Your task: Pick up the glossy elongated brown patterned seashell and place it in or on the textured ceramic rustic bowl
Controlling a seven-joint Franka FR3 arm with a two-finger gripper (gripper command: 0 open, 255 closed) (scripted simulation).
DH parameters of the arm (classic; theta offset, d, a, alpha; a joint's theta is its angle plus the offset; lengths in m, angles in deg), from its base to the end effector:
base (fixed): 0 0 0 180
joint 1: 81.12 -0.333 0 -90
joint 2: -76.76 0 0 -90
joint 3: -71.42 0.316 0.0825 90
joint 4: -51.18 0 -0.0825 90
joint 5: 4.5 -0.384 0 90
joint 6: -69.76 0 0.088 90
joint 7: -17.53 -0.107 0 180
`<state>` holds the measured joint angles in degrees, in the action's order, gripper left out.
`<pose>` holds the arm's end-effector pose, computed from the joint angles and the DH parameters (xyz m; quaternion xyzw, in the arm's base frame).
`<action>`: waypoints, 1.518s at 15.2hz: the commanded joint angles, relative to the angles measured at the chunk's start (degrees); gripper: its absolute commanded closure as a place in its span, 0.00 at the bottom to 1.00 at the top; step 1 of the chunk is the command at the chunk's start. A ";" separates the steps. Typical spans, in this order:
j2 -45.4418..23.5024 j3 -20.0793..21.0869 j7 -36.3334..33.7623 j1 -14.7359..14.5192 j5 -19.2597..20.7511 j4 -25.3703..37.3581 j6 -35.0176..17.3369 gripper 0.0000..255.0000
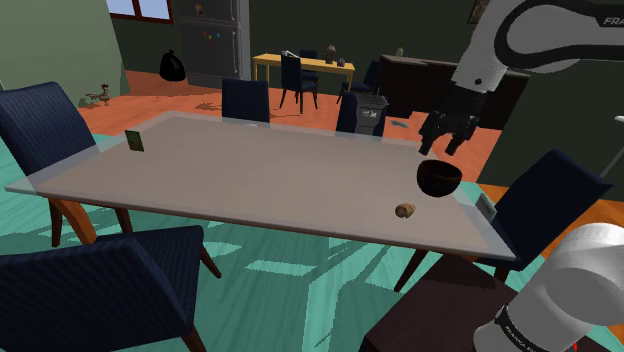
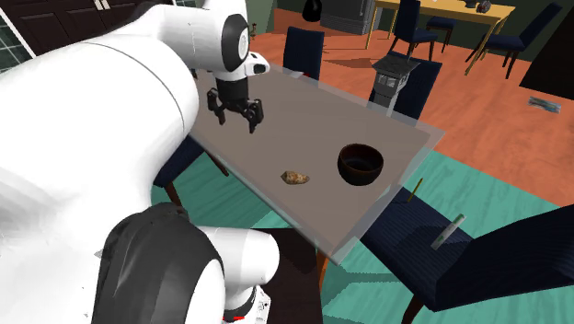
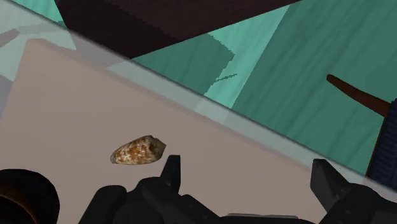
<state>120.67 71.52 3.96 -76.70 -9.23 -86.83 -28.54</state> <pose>0.3245 -0.0167 0.5727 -0.9856 0.1599 -0.0332 0.0432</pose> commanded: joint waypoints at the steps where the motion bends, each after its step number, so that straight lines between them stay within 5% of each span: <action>1: -1.54 0.56 -2.34 1.24 0.22 -2.59 -4.21 0.00; 12: -16.10 2.33 -14.81 8.47 2.63 -10.29 -25.90 0.00; 23: -36.76 2.42 -29.87 16.25 8.57 -10.71 -45.89 0.00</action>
<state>85.77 74.16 -24.43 -61.24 -1.43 -97.49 -72.58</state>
